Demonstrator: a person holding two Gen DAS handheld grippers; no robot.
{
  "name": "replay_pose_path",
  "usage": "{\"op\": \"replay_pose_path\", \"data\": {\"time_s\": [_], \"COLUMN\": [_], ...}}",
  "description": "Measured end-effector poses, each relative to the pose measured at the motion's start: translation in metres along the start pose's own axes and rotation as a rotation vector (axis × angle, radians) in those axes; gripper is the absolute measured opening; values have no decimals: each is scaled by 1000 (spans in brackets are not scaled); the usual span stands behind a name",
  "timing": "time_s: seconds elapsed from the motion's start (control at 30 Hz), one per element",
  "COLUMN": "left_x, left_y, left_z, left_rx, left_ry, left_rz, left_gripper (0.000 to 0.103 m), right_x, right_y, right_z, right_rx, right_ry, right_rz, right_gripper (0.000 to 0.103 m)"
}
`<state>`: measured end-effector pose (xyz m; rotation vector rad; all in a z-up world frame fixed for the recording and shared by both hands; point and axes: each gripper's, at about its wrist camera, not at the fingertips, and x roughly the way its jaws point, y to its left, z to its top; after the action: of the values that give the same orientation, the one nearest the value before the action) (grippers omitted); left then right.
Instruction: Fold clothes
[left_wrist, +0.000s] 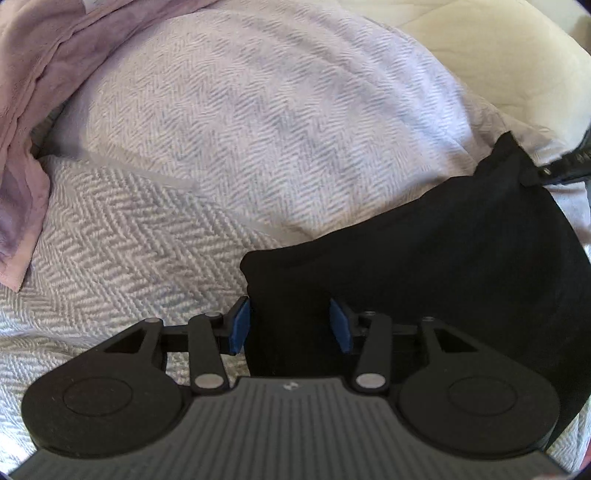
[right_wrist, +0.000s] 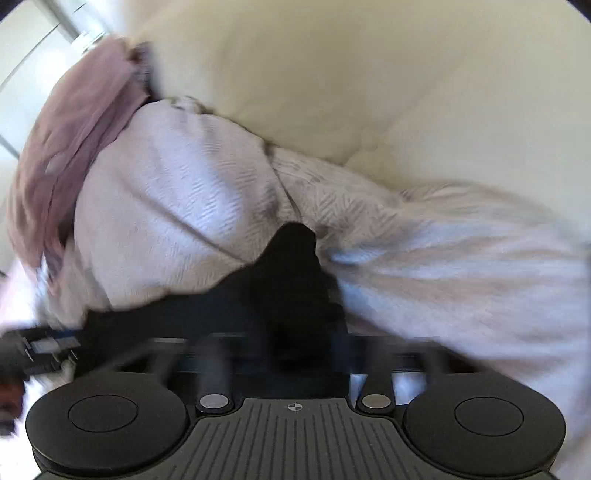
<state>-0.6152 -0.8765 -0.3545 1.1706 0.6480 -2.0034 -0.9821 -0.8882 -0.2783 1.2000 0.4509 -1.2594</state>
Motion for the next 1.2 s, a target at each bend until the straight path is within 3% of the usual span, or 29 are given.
{"op": "replay_pose_path", "data": {"time_s": [0.13, 0.2, 0.3, 0.4, 0.5, 0.57, 0.6, 0.63, 0.67, 0.73, 0.93, 1.03, 1.13, 1.2], "left_x": [-23, -37, -40, -20, 18, 47, 62, 74, 85, 95, 106, 92, 64, 53], "left_y": [-22, -40, -80, -129, -173, -197, -204, -207, -210, -216, -215, -207, -198, -194], "left_z": [14, 28, 60, 100, 131, 142, 146, 147, 147, 142, 139, 144, 145, 137], "left_rx": [130, 233, 364, 494, 577, 605, 614, 620, 627, 635, 598, 580, 572, 587], "left_ry": [-40, -76, -85, -68, -11, 33, 54, 75, 94, 106, 118, 96, 43, 44], "left_rz": [71, 52, -83, -242, -346, -363, -354, -348, -345, -335, -343, -344, -332, -365], "left_gripper": [33, 33, 35, 36, 36, 35, 29, 28, 28, 29, 32, 33, 23, 23], "right_x": [0, -18, -52, -71, -71, -66, -63, -59, -55, -55, -62, -64, -71, -80], "right_y": [-17, -26, -38, -43, -48, -49, -48, -48, -49, -51, -66, -67, -64, -64], "right_z": [8, -6, -50, -94, -125, -136, -140, -143, -146, -155, -198, -196, -194, -198], "right_rx": [52, 49, 84, 152, 246, 275, 272, 267, 263, 256, 334, 338, 307, 304], "right_ry": [-27, -67, -116, -123, -111, -110, -107, -95, -84, -87, -98, -94, -87, -110], "right_rz": [70, 81, 80, 87, 115, 127, 125, 122, 124, 111, 110, 122, 116, 126], "right_gripper": [30, 37, 59, 59, 59, 59, 56, 22, 12, 6, 5, 5, 7, 34]}}
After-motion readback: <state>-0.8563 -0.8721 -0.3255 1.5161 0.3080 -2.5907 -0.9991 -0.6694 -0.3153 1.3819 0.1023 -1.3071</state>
